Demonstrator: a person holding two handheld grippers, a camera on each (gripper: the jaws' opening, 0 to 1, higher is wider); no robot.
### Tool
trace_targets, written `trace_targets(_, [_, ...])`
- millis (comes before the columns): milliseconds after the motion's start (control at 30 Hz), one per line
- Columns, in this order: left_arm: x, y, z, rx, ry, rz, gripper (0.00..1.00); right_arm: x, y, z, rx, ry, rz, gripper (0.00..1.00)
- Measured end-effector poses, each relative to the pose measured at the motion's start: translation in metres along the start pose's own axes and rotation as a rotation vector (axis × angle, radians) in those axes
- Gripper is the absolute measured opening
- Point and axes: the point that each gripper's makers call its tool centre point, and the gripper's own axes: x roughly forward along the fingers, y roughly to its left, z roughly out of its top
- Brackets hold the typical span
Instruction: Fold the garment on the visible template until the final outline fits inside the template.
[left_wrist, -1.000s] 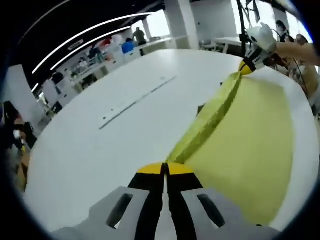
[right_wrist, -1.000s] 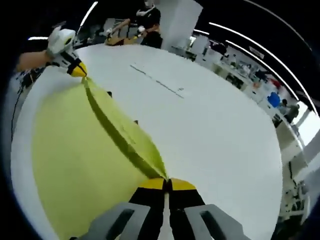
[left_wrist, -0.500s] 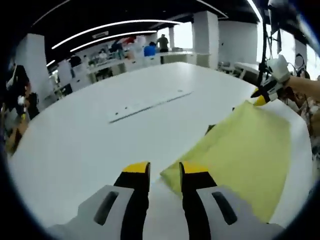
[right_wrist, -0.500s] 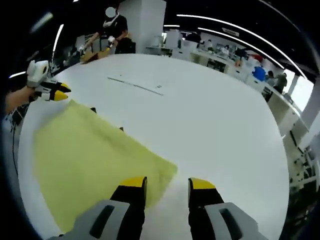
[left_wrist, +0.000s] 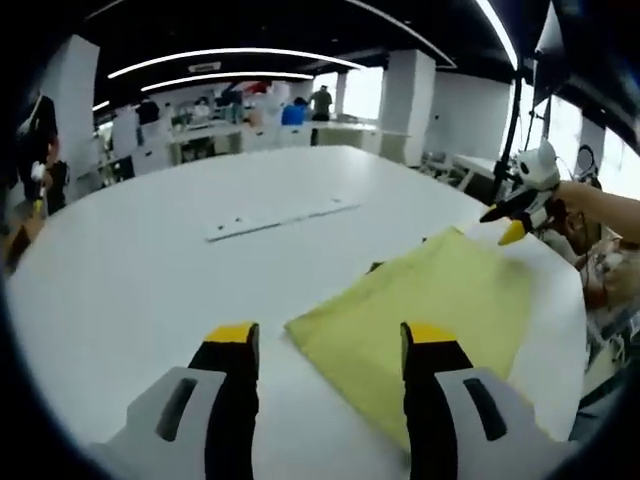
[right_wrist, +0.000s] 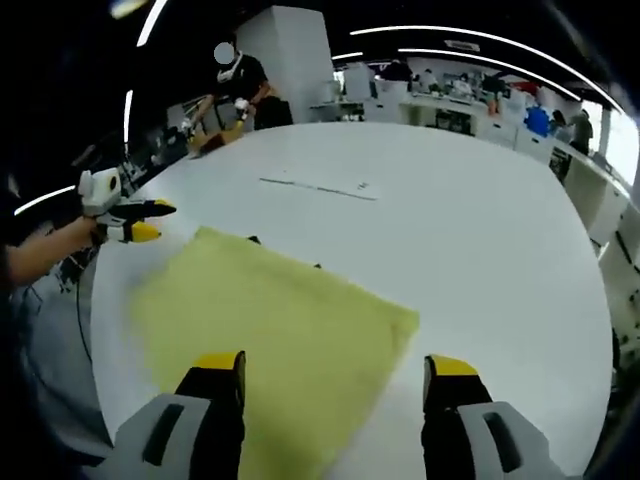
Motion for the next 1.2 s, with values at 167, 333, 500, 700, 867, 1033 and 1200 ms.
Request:
trace_targets(167, [-0.016, -0.01, -0.001, -0.007, -0.007, -0.031, 0.6, -0.013, 0.021, -0.012, -0.023, 0.022, 0.043, 0.77])
trace_targets(333, [-0.03, -0.022, -0.01, 0.01, 0.007, -0.056, 0.62, -0.025, 0.029, -0.027, -0.043, 0.046, 0.056, 0.78])
trace_targets(500, [-0.043, -0.034, -0.018, 0.008, 0.006, -0.077, 0.62, -0.036, 0.036, -0.042, -0.044, 0.054, 0.066, 0.77])
trace_targets(700, [-0.057, -0.048, -0.035, 0.017, 0.023, -0.098, 0.6, -0.048, 0.042, -0.061, -0.033, 0.062, 0.077, 0.73])
trace_targets(867, [-0.064, -0.054, -0.055, 0.001, 0.042, -0.104, 0.56, -0.053, 0.046, -0.073, -0.028, 0.067, 0.07, 0.7])
trace_targets(1033, [-0.068, -0.061, -0.074, -0.044, 0.067, -0.103, 0.52, -0.056, 0.05, -0.079, -0.001, 0.047, 0.066, 0.64])
trace_targets(1200, [-0.067, -0.062, -0.09, -0.095, 0.082, -0.081, 0.46, -0.054, 0.049, -0.091, 0.036, 0.046, 0.049, 0.55])
